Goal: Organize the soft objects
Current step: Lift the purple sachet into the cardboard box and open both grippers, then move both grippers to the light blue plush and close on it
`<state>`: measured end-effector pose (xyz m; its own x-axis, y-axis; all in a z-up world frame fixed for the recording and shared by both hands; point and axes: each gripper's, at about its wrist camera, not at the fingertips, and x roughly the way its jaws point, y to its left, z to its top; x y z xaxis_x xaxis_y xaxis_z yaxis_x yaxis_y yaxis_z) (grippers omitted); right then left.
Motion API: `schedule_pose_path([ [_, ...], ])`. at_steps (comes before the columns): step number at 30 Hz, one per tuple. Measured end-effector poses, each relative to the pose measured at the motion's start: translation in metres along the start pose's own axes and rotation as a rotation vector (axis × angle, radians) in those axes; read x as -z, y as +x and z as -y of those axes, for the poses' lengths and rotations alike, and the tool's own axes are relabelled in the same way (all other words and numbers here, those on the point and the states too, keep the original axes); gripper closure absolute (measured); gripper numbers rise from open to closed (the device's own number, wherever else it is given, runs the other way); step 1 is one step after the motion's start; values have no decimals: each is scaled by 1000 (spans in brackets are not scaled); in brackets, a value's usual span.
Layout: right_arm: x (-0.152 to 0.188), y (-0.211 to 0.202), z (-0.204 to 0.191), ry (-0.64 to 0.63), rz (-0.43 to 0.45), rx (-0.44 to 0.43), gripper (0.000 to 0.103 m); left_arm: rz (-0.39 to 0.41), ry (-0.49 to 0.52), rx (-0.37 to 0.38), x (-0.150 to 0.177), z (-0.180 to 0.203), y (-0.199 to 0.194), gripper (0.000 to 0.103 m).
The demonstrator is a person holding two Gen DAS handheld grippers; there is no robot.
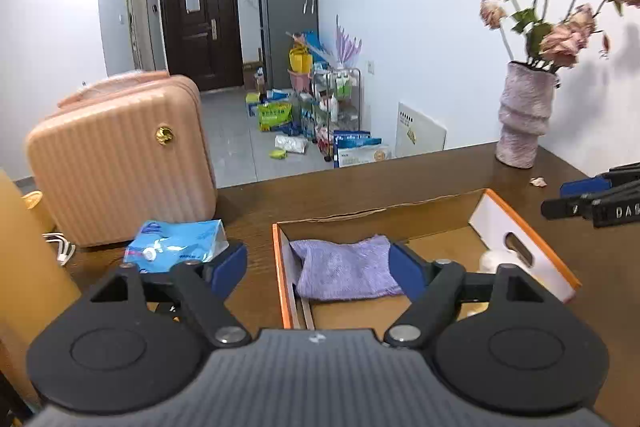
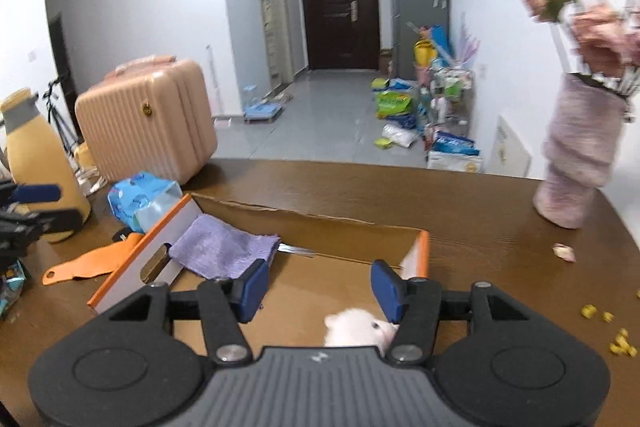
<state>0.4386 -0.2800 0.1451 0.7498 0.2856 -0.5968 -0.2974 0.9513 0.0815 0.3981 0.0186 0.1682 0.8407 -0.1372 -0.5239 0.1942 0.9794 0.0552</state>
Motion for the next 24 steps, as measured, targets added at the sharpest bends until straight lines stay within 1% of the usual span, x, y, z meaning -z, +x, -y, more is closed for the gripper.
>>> schedule_pose_path([
  [3, 14, -29, 2, 8, 33, 5, 45, 7, -9, -4, 16, 7, -27, 20],
  [6, 38, -56, 0, 4, 65, 5, 45, 23, -27, 1, 42, 11, -54, 20],
  [8, 61, -76, -6, -22, 99, 7, 44, 48, -39, -6, 63, 12, -76, 19],
  [12, 119, -116, -30, -88, 190, -20, 43, 115, -45, 4, 121, 16, -120, 15],
  [14, 148, -134, -41, -104, 232, -29, 36, 160, -55, 6, 151, 20, -139, 13],
  [15, 164, -142, -47, -112, 252, -37, 27, 176, -70, 5, 166, 21, -147, 11],
  [16, 176, -149, -52, -118, 267, -42, 24, 188, -77, 9, 181, 24, -154, 8],
  [18, 205, -162, -64, -109, 313, -39, 23, 233, -70, 18, 210, 34, -169, 3],
  [19, 219, -167, -68, -103, 323, -33, 23, 256, -62, 11, 226, 41, -176, 3],
  [21, 243, -171, -77, -69, 336, -5, 22, 270, -35, -21, 249, 53, -186, 3],
  [22, 254, -172, -81, -60, 333, 7, 22, 266, -34, -26, 257, 58, -190, 3],
  [24, 273, -175, -89, -33, 333, 28, 22, 232, -30, -16, 269, 65, -194, 3],
])
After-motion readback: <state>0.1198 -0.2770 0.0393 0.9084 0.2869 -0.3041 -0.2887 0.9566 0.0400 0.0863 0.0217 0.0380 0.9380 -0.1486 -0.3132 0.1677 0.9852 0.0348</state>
